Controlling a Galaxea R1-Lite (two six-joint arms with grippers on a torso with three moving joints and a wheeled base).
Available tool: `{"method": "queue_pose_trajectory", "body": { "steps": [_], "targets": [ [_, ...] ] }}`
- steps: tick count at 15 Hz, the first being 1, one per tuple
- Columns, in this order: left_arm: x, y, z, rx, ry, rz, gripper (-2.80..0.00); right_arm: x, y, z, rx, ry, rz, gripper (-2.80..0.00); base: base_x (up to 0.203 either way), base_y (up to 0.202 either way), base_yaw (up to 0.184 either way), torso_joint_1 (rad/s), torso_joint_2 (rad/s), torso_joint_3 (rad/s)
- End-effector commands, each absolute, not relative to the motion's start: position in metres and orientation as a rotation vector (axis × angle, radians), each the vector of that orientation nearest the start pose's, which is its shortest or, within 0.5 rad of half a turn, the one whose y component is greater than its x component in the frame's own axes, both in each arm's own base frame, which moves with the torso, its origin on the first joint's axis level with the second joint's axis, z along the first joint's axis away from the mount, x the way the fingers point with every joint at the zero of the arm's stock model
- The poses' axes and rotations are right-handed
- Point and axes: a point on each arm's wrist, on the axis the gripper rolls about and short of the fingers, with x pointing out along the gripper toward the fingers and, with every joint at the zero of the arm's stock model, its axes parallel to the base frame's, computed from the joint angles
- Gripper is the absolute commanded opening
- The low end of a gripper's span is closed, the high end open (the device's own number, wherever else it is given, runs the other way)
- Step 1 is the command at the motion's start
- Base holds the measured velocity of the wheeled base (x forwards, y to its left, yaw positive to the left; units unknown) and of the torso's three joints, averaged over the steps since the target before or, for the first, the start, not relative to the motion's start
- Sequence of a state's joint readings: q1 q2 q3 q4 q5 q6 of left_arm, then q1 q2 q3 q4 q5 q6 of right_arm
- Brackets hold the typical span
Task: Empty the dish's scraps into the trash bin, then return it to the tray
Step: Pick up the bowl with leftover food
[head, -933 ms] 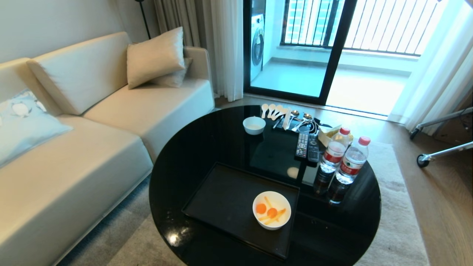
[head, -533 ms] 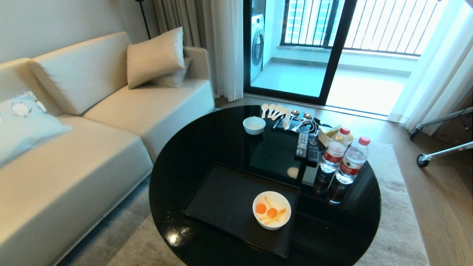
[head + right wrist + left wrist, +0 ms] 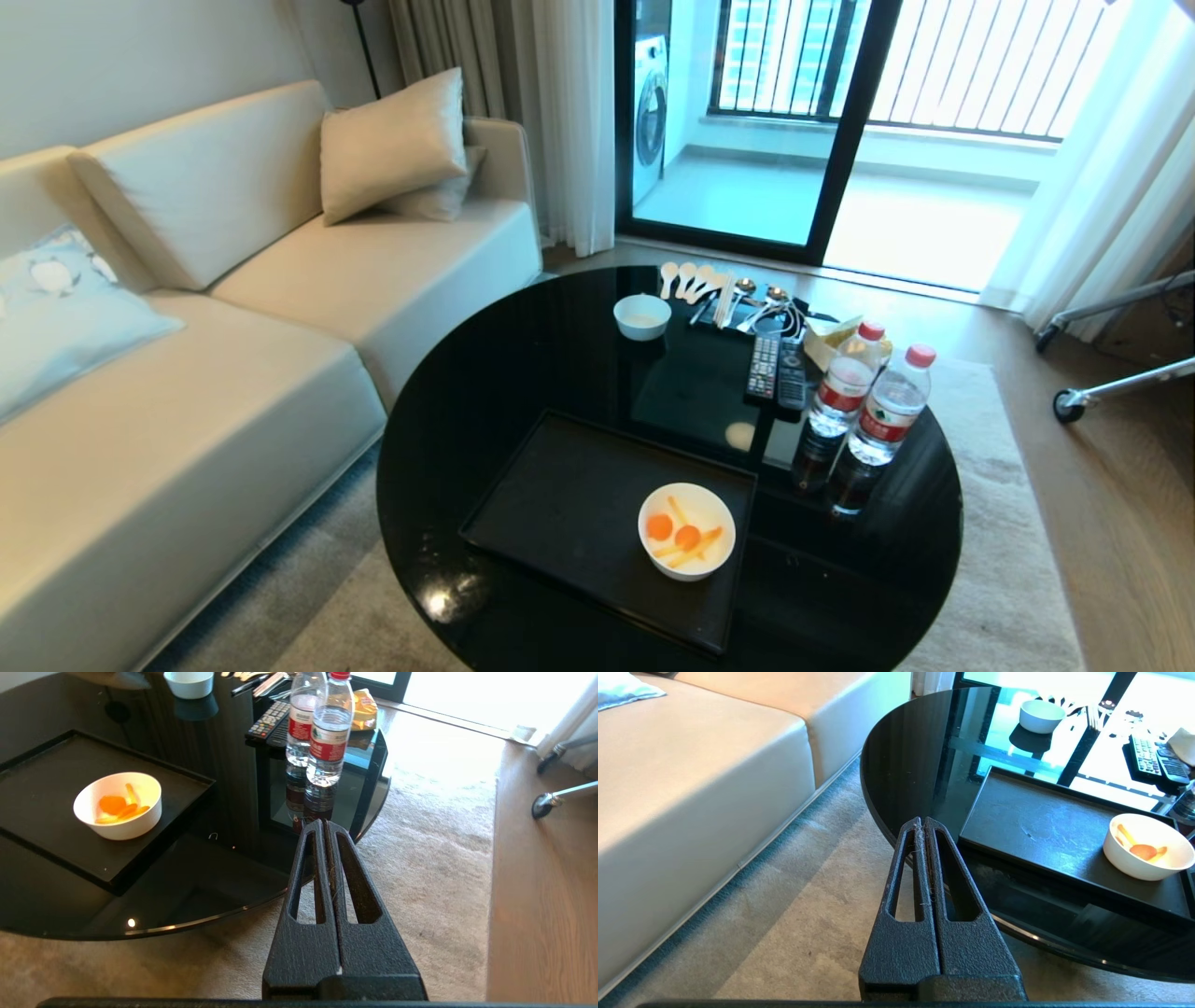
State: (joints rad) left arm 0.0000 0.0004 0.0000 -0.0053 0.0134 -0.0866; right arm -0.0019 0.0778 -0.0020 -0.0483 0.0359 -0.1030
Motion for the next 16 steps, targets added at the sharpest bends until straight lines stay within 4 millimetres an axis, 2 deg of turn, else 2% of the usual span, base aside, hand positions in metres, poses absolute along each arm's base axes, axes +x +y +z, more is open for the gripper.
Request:
{"method": "queue_pose_trajectory", "body": {
  "steps": [1, 2, 5, 7, 9, 12, 14, 16],
  "targets": [
    [-0.023, 0.000, 0.076, -0.087, -0.007, 0.014, -2.80, -0.001, 0.002, 0.098, -0.137, 0.095, 0.091, -2.80, 0.000, 0.000, 0.000, 0.000, 0.00, 0.000],
    [-0.023, 0.000, 0.076, -0.087, -0.007, 0.014, -2.80, 0.007, 0.002, 0.109, -0.163, 0.103, 0.116, -2.80, 0.000, 0.000, 0.000, 0.000, 0.00, 0.000],
    [-0.023, 0.000, 0.076, -0.087, -0.007, 0.014, -2.80, 0.024, 0.004, 0.160, -0.244, 0.037, 0.177, -2.80, 0.000, 0.000, 0.000, 0.000, 0.00, 0.000],
    [-0.023, 0.000, 0.076, -0.087, -0.007, 0.014, -2.80, 0.032, 0.004, 0.178, -0.285, 0.073, 0.204, -2.80, 0.000, 0.000, 0.000, 0.000, 0.00, 0.000],
    [-0.023, 0.000, 0.076, -0.087, -0.007, 0.014, -2.80, 0.046, 0.005, 0.190, -0.301, 0.134, 0.231, -2.80, 0.000, 0.000, 0.000, 0.000, 0.00, 0.000],
    [-0.023, 0.000, 0.076, -0.087, -0.007, 0.014, -2.80, 0.082, 0.010, 0.199, -0.325, 0.237, 0.301, -2.80, 0.000, 0.000, 0.000, 0.000, 0.00, 0.000],
    [-0.023, 0.000, 0.076, -0.087, -0.007, 0.014, -2.80, 0.112, 0.020, 0.206, -0.339, 0.292, 0.387, -2.80, 0.000, 0.000, 0.000, 0.000, 0.00, 0.000],
    [-0.023, 0.000, 0.076, -0.087, -0.007, 0.014, -2.80, 0.145, 0.039, 0.211, -0.351, 0.340, 0.491, -2.80, 0.000, 0.000, 0.000, 0.000, 0.00, 0.000]
  ]
}}
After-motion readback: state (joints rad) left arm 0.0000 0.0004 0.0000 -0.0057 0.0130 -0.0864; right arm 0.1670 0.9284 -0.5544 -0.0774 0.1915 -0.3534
